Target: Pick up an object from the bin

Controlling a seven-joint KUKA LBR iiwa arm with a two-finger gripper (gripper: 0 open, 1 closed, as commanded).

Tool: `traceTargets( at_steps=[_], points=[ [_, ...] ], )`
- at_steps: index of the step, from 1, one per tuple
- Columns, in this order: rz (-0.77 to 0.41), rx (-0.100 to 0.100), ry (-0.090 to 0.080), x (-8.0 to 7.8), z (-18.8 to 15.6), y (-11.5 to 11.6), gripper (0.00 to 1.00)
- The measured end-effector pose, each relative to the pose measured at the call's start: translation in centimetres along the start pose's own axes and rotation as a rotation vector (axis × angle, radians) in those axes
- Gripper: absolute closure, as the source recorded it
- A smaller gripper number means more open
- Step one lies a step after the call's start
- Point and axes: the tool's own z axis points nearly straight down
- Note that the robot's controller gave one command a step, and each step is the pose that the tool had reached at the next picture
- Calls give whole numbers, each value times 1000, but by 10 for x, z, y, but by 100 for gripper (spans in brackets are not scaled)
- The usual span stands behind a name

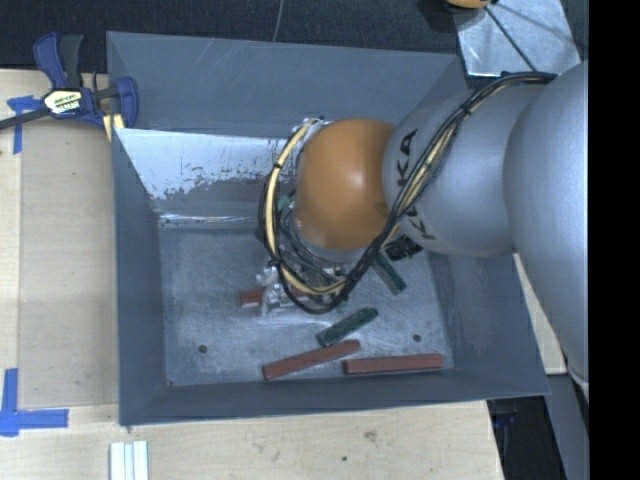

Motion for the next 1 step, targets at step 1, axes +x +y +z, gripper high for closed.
traceTargets(
  at_steps=[1],
  points=[
    [3, 0, -3, -2, -99, 3, 100]
  ],
)
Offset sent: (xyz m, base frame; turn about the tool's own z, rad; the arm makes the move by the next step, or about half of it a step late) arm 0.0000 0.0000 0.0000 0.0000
